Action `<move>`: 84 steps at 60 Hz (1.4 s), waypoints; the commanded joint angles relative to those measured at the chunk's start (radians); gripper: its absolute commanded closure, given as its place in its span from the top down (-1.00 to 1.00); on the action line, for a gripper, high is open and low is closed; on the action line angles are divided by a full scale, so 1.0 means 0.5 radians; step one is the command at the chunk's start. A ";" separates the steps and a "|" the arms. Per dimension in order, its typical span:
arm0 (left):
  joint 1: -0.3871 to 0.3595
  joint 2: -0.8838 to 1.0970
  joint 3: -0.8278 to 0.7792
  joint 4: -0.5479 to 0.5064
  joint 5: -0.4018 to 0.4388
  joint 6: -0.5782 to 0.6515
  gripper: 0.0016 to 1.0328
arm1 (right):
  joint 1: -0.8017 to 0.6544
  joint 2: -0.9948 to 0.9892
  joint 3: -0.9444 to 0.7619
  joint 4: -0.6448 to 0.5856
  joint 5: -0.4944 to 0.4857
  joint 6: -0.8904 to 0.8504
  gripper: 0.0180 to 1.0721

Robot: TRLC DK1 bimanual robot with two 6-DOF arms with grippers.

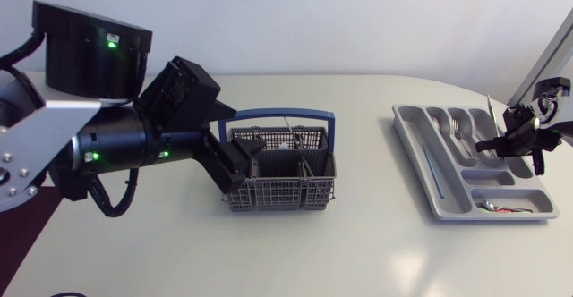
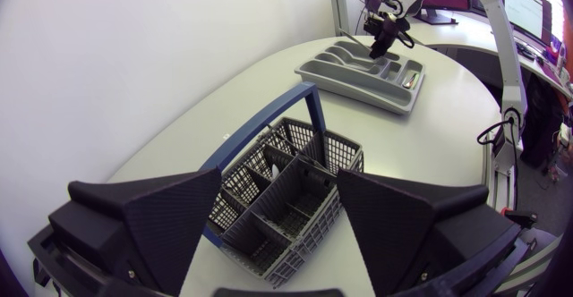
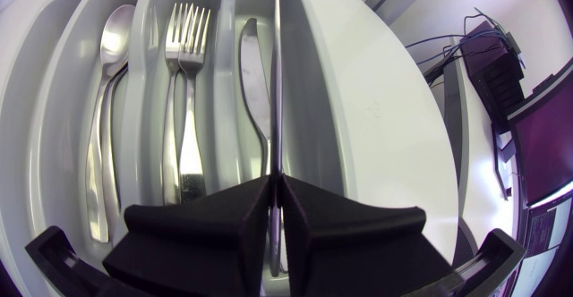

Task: Sort the cutlery from the basket into the organizer compartments.

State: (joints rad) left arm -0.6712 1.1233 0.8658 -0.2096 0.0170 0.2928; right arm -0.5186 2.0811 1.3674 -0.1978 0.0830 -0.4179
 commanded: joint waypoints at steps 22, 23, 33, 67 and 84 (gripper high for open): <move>-0.112 0.156 -0.032 0.054 -0.031 -0.055 0.70 | 0.077 -0.260 -0.244 0.205 0.076 0.041 0.39; -0.115 0.162 -0.026 0.054 -0.034 -0.061 0.70 | 0.083 -0.287 -0.268 0.221 0.073 0.035 0.40; -0.103 0.183 -0.010 0.051 -0.058 -0.079 0.68 | 0.181 -0.748 -0.661 0.334 -0.043 -0.026 0.42; -0.004 0.137 -0.069 0.042 -0.062 -0.067 0.69 | 1.648 -2.021 -1.250 -0.006 0.033 0.188 0.42; 0.054 0.128 -0.102 0.054 -0.043 -0.061 0.69 | 2.332 -1.984 -1.311 0.095 0.273 0.317 0.42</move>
State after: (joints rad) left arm -0.6556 1.2022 0.8371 -0.1894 -0.0082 0.2626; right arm 0.5884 1.0725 0.7517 -0.1764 0.1867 -0.2928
